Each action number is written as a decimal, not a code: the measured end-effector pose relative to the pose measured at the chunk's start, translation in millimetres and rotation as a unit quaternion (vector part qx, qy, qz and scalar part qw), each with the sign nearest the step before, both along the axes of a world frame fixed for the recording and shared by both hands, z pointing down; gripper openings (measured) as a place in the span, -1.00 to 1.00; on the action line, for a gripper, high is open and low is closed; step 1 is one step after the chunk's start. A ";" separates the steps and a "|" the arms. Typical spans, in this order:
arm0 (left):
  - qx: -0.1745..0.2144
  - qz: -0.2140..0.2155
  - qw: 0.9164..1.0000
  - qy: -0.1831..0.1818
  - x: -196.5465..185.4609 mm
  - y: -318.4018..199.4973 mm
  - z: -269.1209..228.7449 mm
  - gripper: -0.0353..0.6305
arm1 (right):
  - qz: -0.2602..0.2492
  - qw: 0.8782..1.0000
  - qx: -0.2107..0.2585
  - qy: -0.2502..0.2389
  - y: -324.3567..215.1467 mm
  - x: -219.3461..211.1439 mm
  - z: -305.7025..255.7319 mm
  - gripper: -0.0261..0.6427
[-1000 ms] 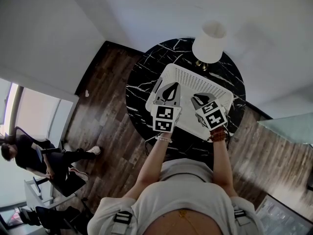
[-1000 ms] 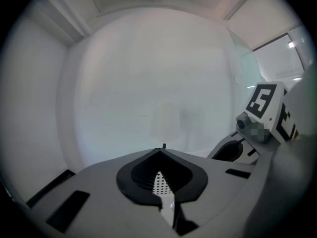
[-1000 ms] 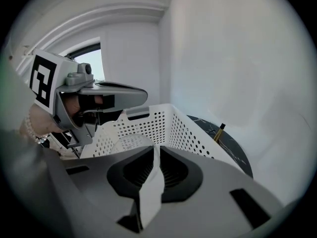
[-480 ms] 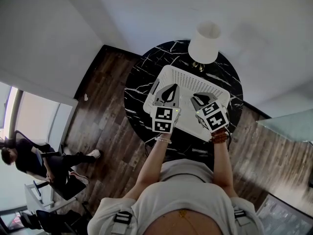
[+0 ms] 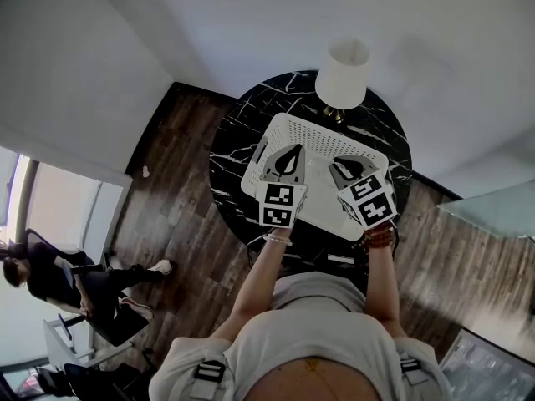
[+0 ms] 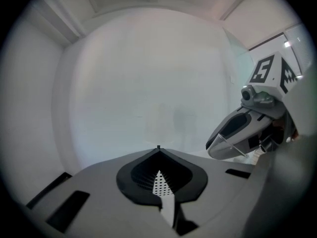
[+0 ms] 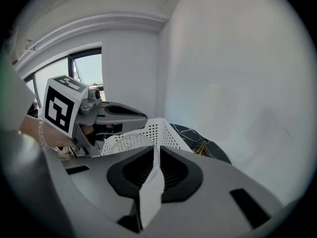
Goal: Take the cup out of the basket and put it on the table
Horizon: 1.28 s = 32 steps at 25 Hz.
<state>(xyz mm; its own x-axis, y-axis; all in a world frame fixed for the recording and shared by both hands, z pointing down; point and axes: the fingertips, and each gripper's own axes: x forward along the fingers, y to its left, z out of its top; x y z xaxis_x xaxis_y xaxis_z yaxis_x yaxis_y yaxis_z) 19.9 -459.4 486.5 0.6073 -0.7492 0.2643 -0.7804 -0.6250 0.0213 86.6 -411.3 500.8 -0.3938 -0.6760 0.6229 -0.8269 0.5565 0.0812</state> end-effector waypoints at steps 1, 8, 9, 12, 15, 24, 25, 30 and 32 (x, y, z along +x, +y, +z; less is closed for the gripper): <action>0.001 0.001 1.000 -0.002 0.6 -0.3 -0.5 -0.88 | 0.000 1.000 0.001 -0.002 0.1 0.4 -1.6 -0.79; 0.003 0.005 1.000 -0.004 6.3 0.0 -2.2 -0.88 | 0.000 1.000 0.009 -0.012 3.1 3.8 -8.4 -0.79; 0.005 0.005 1.000 -0.006 6.5 -0.4 -3.0 -0.88 | 0.001 1.000 0.011 -0.012 3.5 4.7 -9.8 -0.79; 0.006 0.006 1.000 -0.005 8.1 0.3 -4.1 -0.88 | 0.003 1.000 0.018 -0.015 4.7 7.7 -16.6 -0.79; 0.007 0.006 1.000 -0.007 9.5 2.0 -7.5 -0.88 | 0.006 0.999 0.027 -0.017 6.1 11.0 -24.0 -0.79; 0.010 0.003 1.000 -0.005 8.8 3.6 -8.9 -0.88 | 0.012 0.999 0.042 -0.022 8.7 17.5 -34.1 -0.79; 0.011 0.003 1.000 -0.005 8.8 4.0 -10.8 -0.88 | 0.012 0.999 0.042 -0.022 9.1 17.6 -34.4 -0.79; 0.013 0.002 1.000 -0.003 8.5 8.2 -15.3 -0.88 | 0.014 0.999 0.047 -0.024 12.5 17.3 -37.5 -0.79; 0.014 0.002 1.000 -0.004 8.7 9.6 -15.5 -0.88 | 0.014 0.998 0.048 -0.028 13.1 17.4 -37.9 -0.79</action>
